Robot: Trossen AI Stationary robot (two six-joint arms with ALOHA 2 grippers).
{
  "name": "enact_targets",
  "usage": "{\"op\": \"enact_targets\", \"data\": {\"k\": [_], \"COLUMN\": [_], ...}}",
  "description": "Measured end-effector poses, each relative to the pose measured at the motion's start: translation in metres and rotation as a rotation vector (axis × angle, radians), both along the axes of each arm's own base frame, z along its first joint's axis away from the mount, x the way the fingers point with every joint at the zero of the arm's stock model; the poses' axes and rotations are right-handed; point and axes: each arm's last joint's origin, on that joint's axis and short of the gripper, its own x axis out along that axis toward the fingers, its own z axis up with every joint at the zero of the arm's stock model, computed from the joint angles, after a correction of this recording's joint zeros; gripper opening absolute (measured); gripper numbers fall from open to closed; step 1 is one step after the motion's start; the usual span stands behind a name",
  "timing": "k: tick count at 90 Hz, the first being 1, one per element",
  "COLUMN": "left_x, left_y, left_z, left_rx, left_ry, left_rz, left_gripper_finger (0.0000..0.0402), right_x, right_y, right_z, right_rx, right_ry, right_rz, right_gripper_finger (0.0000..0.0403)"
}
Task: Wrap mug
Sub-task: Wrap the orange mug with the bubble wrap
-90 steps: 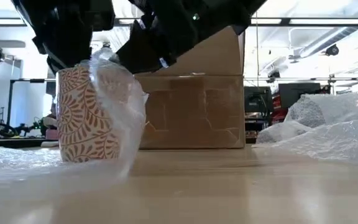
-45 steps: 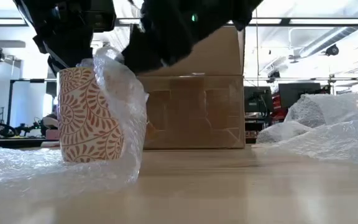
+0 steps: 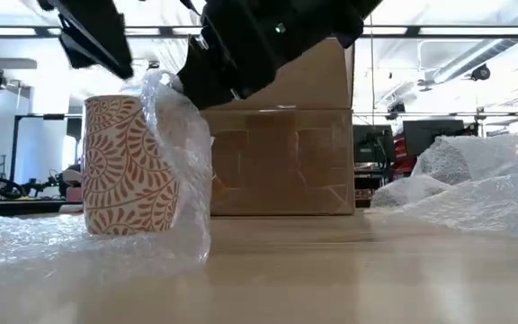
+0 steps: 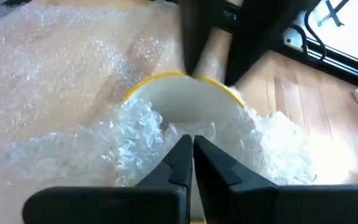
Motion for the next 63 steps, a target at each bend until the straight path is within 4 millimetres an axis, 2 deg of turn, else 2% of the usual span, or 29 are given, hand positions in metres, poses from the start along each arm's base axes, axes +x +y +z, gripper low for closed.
{"op": "enact_targets", "data": {"k": [8, 13, 25, 37, 51, 63], "left_x": [-0.009, -0.017, -0.036, -0.054, -0.068, -0.078], "left_y": [-0.010, -0.019, -0.041, -0.064, -0.071, -0.073], "left_z": [0.008, 0.006, -0.007, -0.029, -0.052, -0.068], "left_rx": [-0.066, -0.090, -0.153, -0.212, -0.240, -0.291], "left_ry": [0.054, 0.106, 0.207, 0.251, 0.307, 0.427], "left_rz": [-0.024, -0.034, -0.006, 0.054, 0.156, 0.184], "left_gripper_finger": [0.0075, 0.0075, 0.0075, 0.0075, 0.0085, 0.0125], "right_x": [0.000, 0.000, 0.000, 0.000, 0.000, 0.000], "right_y": [0.000, 0.000, 0.000, 0.000, 0.000, -0.001], "right_z": [0.000, 0.000, 0.000, 0.000, 0.000, 0.000], "right_rx": [0.000, 0.000, 0.001, 0.007, 0.007, 0.006], "right_ry": [0.004, 0.004, 0.006, 0.006, 0.005, 0.002], "right_rz": [0.000, 0.000, -0.002, -0.006, -0.006, -0.006], "right_gripper_finger": [0.0002, 0.0002, 0.0002, 0.0002, 0.0002, 0.0002]}}
